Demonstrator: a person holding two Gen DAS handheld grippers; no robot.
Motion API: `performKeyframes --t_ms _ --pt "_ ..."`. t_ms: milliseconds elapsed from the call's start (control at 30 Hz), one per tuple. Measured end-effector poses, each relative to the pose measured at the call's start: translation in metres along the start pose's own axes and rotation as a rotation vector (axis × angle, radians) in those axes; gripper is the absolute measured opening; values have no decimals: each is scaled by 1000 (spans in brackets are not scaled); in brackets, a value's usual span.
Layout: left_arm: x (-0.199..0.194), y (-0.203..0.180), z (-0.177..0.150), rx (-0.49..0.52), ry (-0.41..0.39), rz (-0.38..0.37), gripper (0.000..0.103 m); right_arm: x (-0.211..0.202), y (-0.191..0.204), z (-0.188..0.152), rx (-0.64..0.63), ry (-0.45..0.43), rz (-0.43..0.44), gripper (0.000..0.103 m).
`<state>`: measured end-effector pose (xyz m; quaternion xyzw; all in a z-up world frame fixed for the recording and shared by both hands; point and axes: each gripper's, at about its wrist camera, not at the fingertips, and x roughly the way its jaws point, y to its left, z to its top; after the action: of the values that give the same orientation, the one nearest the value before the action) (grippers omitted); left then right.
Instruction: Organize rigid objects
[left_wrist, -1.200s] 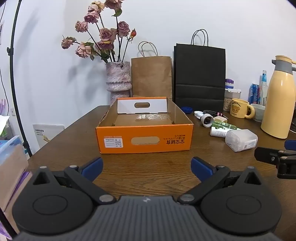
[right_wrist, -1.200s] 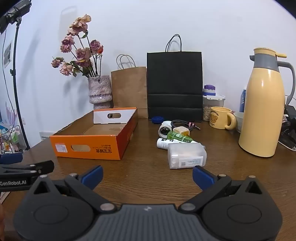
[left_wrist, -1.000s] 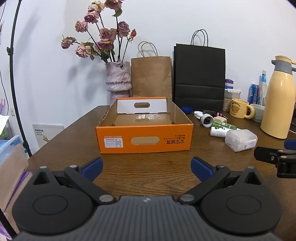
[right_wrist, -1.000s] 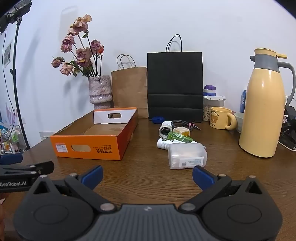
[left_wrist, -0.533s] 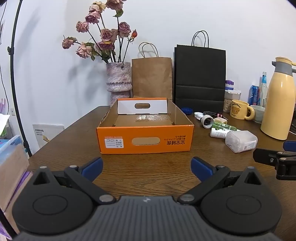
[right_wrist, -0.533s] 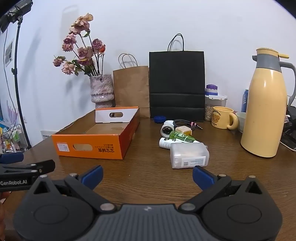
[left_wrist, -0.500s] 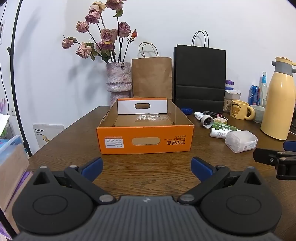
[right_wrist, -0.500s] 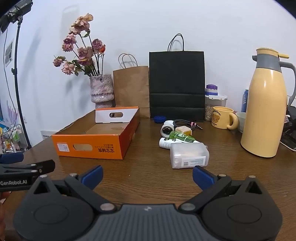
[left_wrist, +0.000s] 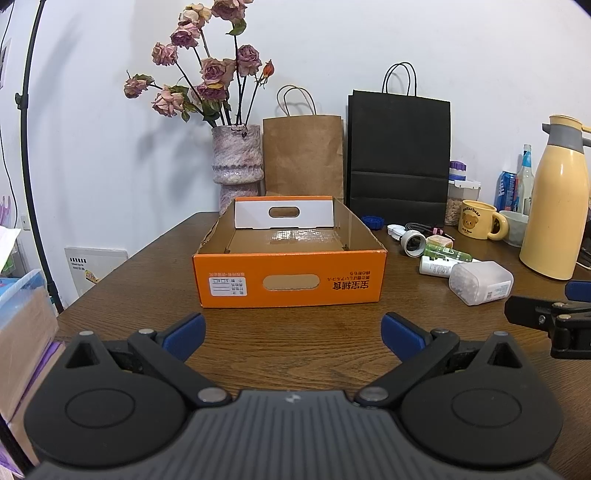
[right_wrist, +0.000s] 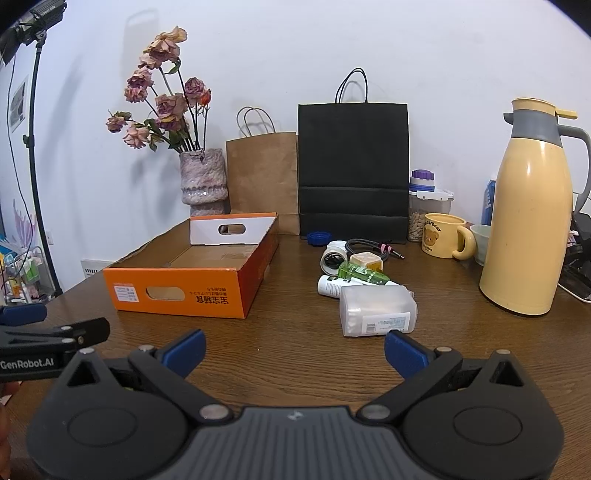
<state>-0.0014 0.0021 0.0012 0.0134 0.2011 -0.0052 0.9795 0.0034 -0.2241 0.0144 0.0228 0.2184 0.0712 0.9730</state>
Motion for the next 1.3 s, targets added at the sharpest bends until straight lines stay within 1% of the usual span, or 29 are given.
performKeyframes --t_ms 1300 --pt "-5 0 8 -3 -9 1 103 -2 1 1 -6 -4 -2 103"
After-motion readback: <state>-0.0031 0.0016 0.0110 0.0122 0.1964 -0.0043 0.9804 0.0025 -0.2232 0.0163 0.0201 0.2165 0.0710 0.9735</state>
